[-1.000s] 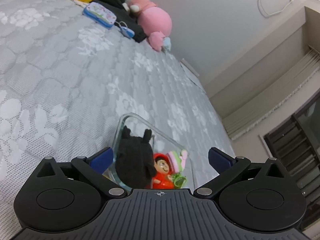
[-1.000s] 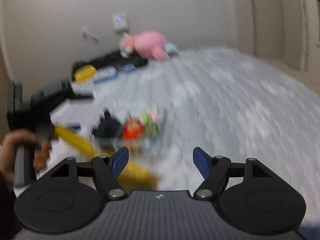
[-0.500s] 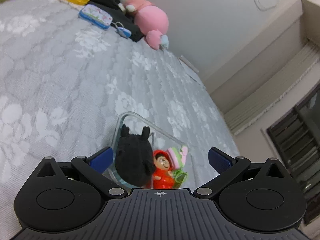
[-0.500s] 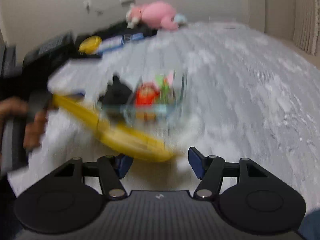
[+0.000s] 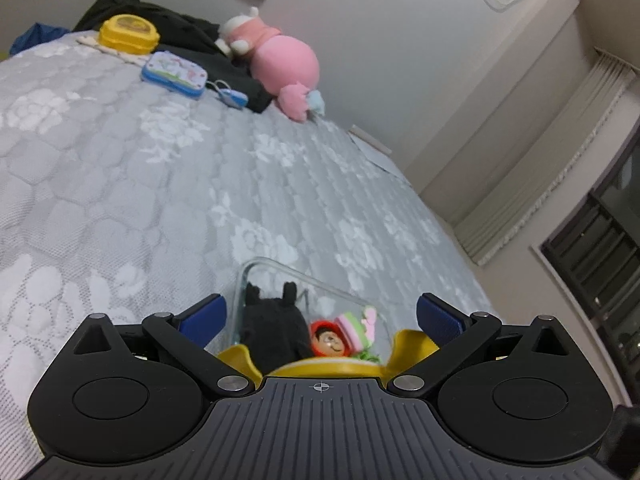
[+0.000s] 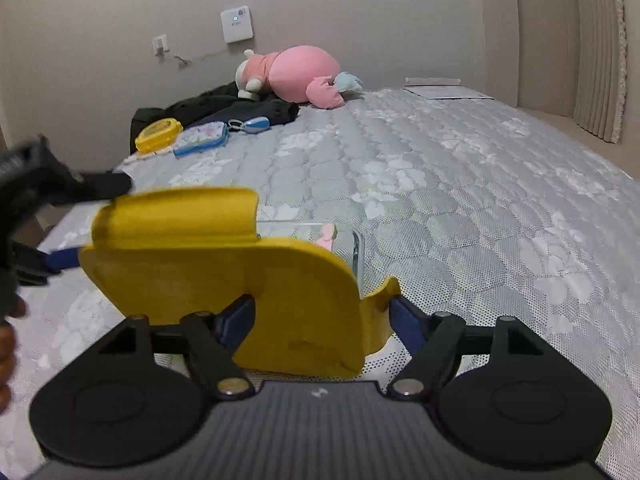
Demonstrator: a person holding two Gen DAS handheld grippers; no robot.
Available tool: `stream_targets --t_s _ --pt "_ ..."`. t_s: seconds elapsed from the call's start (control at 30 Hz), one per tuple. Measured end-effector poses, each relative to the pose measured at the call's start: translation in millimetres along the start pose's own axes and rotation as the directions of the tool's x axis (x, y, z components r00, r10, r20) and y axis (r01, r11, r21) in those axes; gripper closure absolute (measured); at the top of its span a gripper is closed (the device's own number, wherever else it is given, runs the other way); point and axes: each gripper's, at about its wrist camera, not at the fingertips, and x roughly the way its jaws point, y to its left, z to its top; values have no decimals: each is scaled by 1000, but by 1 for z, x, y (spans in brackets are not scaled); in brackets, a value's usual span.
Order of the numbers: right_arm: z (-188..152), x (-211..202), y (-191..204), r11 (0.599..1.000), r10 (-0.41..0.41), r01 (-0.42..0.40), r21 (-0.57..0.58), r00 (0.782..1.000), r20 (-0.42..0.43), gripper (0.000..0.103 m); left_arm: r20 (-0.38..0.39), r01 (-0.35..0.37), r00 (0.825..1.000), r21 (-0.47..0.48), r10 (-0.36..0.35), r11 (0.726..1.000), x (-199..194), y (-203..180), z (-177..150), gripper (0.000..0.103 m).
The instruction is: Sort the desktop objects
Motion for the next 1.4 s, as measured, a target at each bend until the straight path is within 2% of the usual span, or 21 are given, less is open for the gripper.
stream_targets --t_s 0.13,0.23,0.3,0.33,0.4,0.47,0.53,0.6,0.63,0.73,0.87,0.97,1.0,1.23,1.33,1.4 --pt "-4 7 0 1000 -7 6 -3 1000 -17 26 8 9 1000 21 -10 1000 -15 -5 4 0" --pt "-6 10 0 1000 -10 9 -18 1000 -22 26 -8 85 996 27 -85 996 -29 -2 7 0" --pt "-7 11 0 1000 -11 11 -26 1000 -24 26 -29 215 976 -14 -215 976 -36 13 9 0" --pt "-6 11 0 1000 -11 10 -25 1000 -27 26 -47 272 960 -67 -275 960 -36 24 10 0" --pt "-5 9 -2 1000 4 -4 -7 1000 -24 26 -70 374 918 -172 -390 911 -37 47 12 0" --pt "-4 6 -5 999 25 -25 22 1000 -13 26 -56 346 930 -199 -363 917 -40 60 11 0" --pt "-3 1 -9 998 47 -47 48 999 10 26 -15 284 956 -221 -294 933 -47 70 10 0" --pt "-3 -4 -13 995 63 -65 73 998 32 26 -1 259 963 -252 -268 932 -50 77 7 0" --pt "-3 -5 -16 994 71 -74 84 996 46 26 -18 239 968 -252 -251 938 -50 78 5 0" --pt "0 -14 -22 991 85 -95 99 991 101 26 -126 133 980 -170 -156 976 -37 65 -6 0" --pt "7 -9 -28 988 93 -105 110 990 109 26 -220 7 976 -2 -7 1000 -7 33 -17 0" --pt "10 -2 -32 987 93 -107 118 989 112 26 -234 -77 967 119 103 990 16 23 -24 0" --pt "11 0 -33 987 95 -108 120 990 109 26 -242 -84 964 126 113 988 20 24 -28 0" --pt "12 20 -44 981 105 -113 159 993 63 26 -315 -132 939 43 138 990 50 35 -32 0" --pt "11 31 -45 981 97 -101 168 995 32 26 -339 -130 934 -31 112 991 58 40 -33 0" --pt "9 36 -46 980 93 -94 173 996 13 26 -353 -101 932 -39 81 994 61 39 -33 0"
